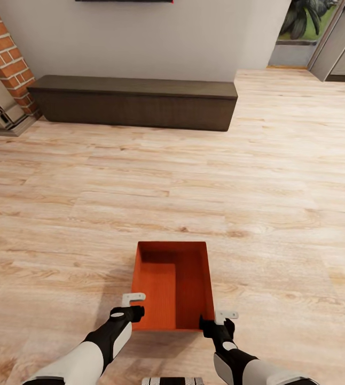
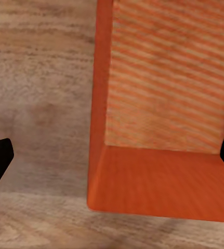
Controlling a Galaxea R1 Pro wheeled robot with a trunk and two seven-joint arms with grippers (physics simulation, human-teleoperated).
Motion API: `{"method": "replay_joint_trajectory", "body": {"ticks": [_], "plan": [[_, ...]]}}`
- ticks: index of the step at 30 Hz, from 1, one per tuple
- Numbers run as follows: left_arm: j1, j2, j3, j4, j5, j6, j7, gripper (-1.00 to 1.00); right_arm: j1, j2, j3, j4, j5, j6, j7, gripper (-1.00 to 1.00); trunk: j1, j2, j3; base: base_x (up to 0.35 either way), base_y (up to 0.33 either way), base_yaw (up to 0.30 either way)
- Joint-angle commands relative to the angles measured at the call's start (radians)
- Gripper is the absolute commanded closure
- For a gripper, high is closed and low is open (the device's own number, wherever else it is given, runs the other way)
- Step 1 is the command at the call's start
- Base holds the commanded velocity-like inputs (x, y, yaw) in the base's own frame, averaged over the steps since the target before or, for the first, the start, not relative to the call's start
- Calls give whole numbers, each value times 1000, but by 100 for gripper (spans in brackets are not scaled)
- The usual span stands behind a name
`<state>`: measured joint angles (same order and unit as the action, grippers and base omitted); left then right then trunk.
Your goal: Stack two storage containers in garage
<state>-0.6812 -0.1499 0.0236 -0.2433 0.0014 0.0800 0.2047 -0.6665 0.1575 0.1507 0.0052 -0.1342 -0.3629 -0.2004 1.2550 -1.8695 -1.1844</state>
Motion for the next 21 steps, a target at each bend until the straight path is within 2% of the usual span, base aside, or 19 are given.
{"method": "replay_joint_trajectory", "body": {"ticks": [1,21], "plan": [[0,0,2,-2,0,5,2,-100,-1,0,9,1,-10,-5,-2,-100,4,-7,-4,0,0,0],[0,0,2,-4,0,4,2,-100,-1,1,9,1,-10,-13,-2,-100,81,-147,-66,0,0,0]]}}
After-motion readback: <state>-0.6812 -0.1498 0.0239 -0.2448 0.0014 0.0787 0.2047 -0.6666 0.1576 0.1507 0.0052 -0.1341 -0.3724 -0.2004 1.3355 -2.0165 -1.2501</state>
